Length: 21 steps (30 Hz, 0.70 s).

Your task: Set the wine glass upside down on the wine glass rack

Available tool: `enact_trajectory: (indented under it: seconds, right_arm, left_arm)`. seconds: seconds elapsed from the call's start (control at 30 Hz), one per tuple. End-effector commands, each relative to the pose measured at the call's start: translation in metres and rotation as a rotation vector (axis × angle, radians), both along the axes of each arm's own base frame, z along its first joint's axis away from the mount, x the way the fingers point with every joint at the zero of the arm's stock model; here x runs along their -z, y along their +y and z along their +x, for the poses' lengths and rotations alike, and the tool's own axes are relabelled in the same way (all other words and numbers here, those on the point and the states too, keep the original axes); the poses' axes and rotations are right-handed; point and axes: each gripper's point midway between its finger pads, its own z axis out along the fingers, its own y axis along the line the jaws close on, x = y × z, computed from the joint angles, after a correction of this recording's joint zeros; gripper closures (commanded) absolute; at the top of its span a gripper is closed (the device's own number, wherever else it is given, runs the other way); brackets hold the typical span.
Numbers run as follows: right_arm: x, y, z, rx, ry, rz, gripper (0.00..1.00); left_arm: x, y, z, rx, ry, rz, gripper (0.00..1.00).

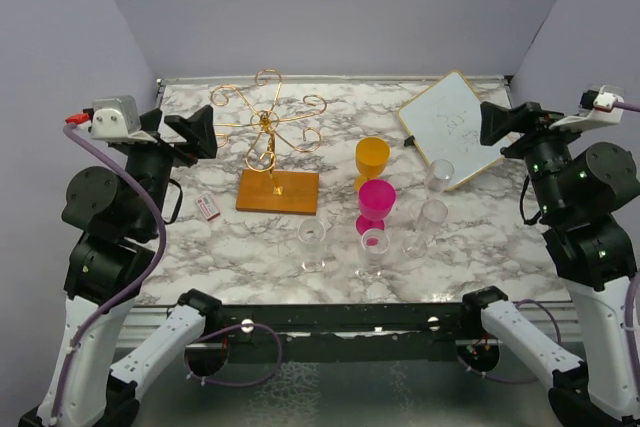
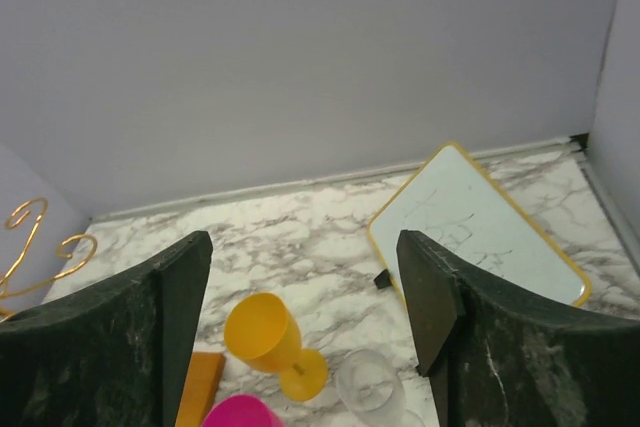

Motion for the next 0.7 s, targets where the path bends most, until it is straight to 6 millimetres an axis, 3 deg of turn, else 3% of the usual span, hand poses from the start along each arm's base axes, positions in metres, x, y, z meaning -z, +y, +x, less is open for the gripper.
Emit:
enact_trajectory:
  seconds: [0.0,0.4,0.53,0.67]
  right_arm:
    - [0.012,0.029,-0.004,-0.190,0.073,0.008,0.21]
    - [0.059,0.061,-0.002,-0.397,0.326,0.016,0.17]
    - [0.088,0.068,0.012,-0.427,0.487,0.006,0.23]
    - [0.121,0.077,0.027,-0.480,0.657,-0.004,0.32]
  left_arm:
    - [0.014,-0.012,-0.008,0.103,0.024,-0.016,0.05]
    - [0.057,-0.028,-0.009,0.206,0.133,-0.037,0.01]
    - [0.066,-0.024,-0.008,0.180,0.164,-0.055,0.01]
    - [0.063,-0.028,-0.010,0.202,0.165,-0.061,0.01]
